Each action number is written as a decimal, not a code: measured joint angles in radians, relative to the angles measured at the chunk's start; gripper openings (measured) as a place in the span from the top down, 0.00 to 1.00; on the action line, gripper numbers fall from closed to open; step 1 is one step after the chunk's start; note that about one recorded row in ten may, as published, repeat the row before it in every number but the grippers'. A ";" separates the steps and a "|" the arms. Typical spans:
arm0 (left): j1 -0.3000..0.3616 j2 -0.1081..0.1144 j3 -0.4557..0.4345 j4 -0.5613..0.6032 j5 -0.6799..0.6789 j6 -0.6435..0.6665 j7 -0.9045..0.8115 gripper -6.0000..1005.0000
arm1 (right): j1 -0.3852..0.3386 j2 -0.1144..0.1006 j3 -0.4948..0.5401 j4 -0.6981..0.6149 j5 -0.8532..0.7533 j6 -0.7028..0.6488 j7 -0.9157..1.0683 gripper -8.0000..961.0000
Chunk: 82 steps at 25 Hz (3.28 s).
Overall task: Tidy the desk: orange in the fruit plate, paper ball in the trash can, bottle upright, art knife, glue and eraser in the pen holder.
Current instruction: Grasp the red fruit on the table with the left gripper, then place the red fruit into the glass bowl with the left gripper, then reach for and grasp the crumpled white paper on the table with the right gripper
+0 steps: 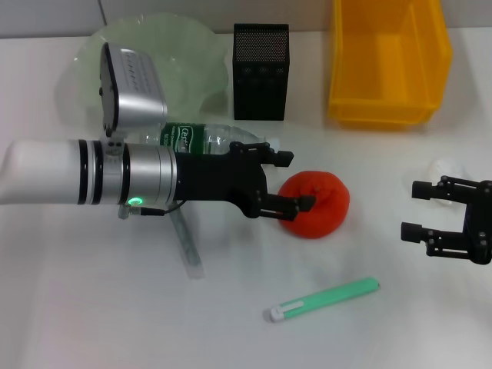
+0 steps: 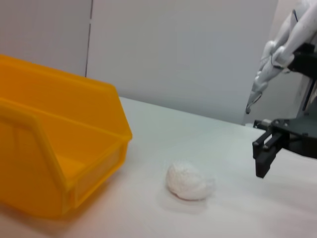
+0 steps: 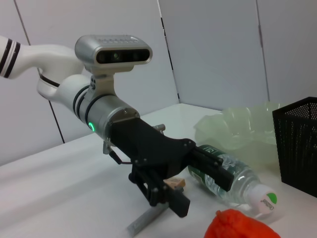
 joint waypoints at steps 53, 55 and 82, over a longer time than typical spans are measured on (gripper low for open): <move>0.034 -0.001 -0.068 -0.107 -0.271 0.104 0.281 0.95 | 0.023 0.011 0.001 -0.003 0.005 0.021 0.002 0.20; 0.108 -0.001 -0.075 -0.055 -0.490 0.168 0.322 0.95 | 0.023 0.011 0.001 -0.003 0.005 0.023 0.002 0.20; 0.036 -0.001 -0.070 -0.166 -1.011 -0.387 0.739 0.86 | 0.041 0.032 0.001 -0.003 0.005 0.035 -0.007 0.20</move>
